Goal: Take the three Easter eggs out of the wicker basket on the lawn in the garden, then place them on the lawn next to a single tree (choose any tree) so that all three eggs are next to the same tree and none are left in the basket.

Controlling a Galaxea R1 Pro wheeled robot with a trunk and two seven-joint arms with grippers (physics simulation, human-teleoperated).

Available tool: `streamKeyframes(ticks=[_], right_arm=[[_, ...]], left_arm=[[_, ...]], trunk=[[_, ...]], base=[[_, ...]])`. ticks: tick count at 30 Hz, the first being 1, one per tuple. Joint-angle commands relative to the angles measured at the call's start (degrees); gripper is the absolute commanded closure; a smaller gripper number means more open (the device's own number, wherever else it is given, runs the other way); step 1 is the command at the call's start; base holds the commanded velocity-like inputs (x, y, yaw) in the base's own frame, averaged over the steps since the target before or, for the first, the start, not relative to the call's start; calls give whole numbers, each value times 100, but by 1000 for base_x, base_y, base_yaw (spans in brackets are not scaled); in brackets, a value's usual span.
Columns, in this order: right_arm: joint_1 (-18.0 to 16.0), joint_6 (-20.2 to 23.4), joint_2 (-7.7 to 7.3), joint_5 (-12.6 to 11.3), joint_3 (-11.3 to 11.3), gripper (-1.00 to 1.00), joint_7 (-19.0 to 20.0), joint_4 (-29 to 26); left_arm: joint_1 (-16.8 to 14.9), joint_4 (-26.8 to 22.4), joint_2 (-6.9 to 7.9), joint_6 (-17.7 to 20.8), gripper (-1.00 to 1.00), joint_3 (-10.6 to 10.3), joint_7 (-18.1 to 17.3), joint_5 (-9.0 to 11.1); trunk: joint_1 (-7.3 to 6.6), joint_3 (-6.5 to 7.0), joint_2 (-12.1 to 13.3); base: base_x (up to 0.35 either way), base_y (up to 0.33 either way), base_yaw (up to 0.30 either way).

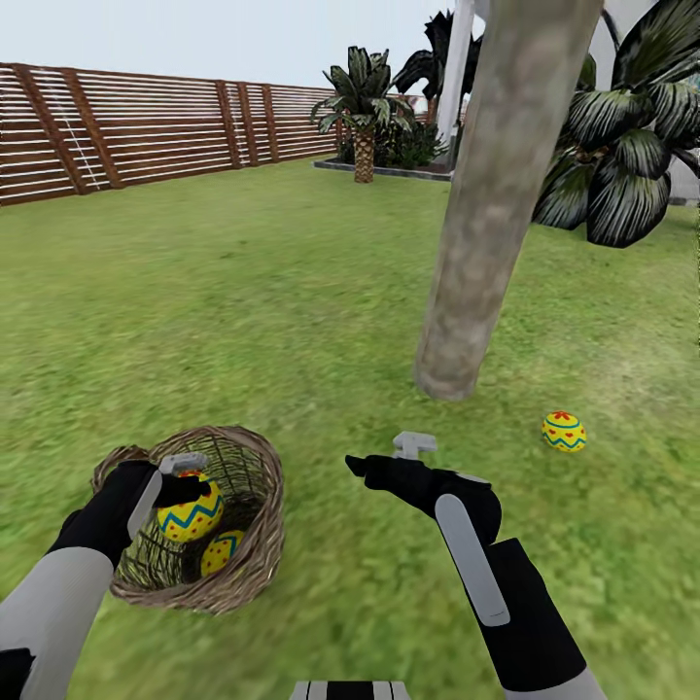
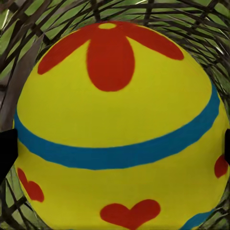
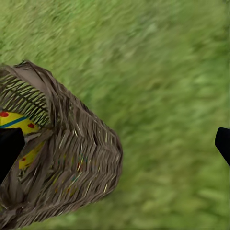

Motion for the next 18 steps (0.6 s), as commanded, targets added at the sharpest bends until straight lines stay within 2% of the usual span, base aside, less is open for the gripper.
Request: streamKeyframes(ticks=[1,8,15,18], right_arm=[[-4,15,1,-59,6,-100,-59,-5],[-4,21,8,-59,11,-100,-58,-5],[0,60,11,-59,11,-100,-62,-5],[0,65,10,-59,11,-100,-62,-5]], left_arm=[[-1,-6,0,79,100,9,10,40],[-1,-6,-7,465,100,9,10,40],[-6,-76,-9,1114,100,4,10,47],[-7,-86,-9,1219,100,5,10,56]], trunk=[[-3,18,0],[-21,173,9],[-39,328,19],[-47,395,23]], base=[[0,0,0],[0,0,0],[0,0,0],[0,0,0]])
